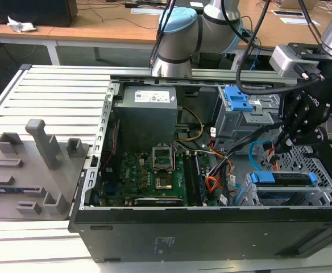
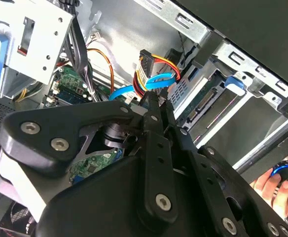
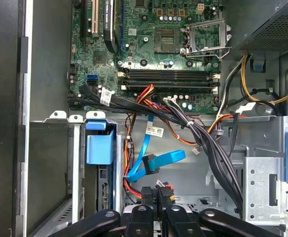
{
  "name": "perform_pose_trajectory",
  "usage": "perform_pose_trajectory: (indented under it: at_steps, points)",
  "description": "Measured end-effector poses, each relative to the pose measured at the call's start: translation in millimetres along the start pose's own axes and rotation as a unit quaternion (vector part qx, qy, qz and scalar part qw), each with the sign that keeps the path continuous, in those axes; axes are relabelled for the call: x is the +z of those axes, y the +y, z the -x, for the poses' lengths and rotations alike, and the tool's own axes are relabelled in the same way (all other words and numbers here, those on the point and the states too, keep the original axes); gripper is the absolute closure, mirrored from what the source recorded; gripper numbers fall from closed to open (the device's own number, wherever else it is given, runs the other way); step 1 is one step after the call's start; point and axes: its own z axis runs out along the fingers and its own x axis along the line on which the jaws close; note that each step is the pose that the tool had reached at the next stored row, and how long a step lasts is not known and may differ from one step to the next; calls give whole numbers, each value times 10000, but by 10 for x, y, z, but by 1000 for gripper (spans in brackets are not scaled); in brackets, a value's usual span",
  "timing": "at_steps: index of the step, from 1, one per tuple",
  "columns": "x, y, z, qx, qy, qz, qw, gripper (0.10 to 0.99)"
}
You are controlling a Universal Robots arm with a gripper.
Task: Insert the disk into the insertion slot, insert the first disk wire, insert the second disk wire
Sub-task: 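Insert the first disk wire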
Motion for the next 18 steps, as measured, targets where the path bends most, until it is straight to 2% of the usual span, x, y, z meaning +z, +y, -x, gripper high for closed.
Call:
perform_pose_trajectory:
  at_steps: [10,16,18]
  points:
    - [4,-5,-327,0,0,0,10000,918]
    - [7,-9,-504,0,0,0,10000,918]
    - [8,-10,-533,1,1,0,10000,918]
